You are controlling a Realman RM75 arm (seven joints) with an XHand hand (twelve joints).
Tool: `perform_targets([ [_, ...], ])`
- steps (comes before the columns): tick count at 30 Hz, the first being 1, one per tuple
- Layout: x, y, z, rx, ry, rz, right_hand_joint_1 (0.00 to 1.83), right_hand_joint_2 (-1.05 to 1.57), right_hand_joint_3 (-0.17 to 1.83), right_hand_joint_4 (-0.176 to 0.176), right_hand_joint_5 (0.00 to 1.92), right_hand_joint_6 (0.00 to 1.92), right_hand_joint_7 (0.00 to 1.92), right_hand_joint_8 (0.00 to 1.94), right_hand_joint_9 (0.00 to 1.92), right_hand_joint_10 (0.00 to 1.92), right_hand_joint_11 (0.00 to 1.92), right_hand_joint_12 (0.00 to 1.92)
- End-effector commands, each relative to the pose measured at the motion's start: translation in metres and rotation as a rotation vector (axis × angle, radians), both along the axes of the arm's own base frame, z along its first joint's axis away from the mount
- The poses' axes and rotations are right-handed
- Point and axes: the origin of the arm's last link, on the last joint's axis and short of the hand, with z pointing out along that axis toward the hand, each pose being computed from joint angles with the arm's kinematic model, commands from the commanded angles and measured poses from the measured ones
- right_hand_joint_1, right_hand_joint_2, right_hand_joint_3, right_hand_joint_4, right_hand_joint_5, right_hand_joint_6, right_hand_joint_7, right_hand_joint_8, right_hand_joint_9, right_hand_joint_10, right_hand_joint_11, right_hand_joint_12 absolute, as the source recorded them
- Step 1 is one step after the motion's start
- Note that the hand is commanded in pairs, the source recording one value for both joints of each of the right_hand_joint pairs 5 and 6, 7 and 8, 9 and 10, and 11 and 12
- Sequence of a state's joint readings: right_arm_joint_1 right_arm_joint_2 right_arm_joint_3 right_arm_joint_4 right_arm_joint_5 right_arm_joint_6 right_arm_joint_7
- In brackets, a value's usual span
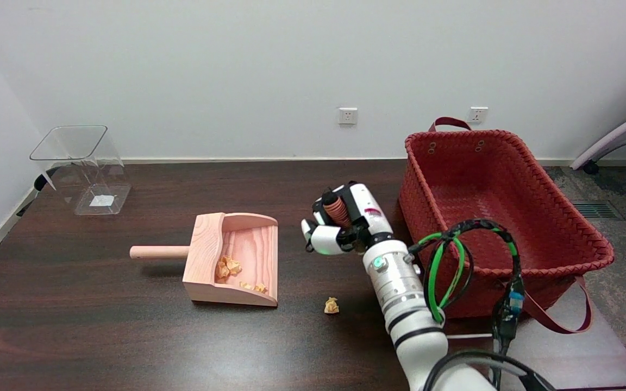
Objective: Sweep the paper balls into the dustpan.
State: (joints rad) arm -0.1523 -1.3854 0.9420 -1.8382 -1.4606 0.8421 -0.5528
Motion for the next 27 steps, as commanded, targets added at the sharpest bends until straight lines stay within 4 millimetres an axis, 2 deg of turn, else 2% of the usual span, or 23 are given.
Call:
perform_targets([
  [1,0.013,0.025,-0.053,0.066,-0.114,0.005,1.39,0.9,0.72,0.0,1.92,1.92,1.92,1.92,1.92,1.92,1.92,1.92],
  [6,0.03,0.019,-0.077,0.084,-0.172,0.043,1.39,0.9,0.73,0.0,1.92,1.92,1.92,1.92,1.92,1.92,1.92,1.92],
  [13,0.048,-0.009,-0.099,0.083,-0.222,0.097,1.37,0.93,0.73,0.0,1.92,1.92,1.92,1.92,1.92,1.92,1.92,1.92],
  [18,0.055,-0.034,-0.104,0.07,-0.23,0.121,1.36,0.94,0.73,0.0,1.92,1.92,1.92,1.92,1.92,1.92,1.92,1.92],
  [27,0.045,-0.076,-0.105,0.031,-0.304,0.103,1.36,0.95,0.72,0.0,1.92,1.92,1.92,1.92,1.92,1.92,1.92,1.92],
])
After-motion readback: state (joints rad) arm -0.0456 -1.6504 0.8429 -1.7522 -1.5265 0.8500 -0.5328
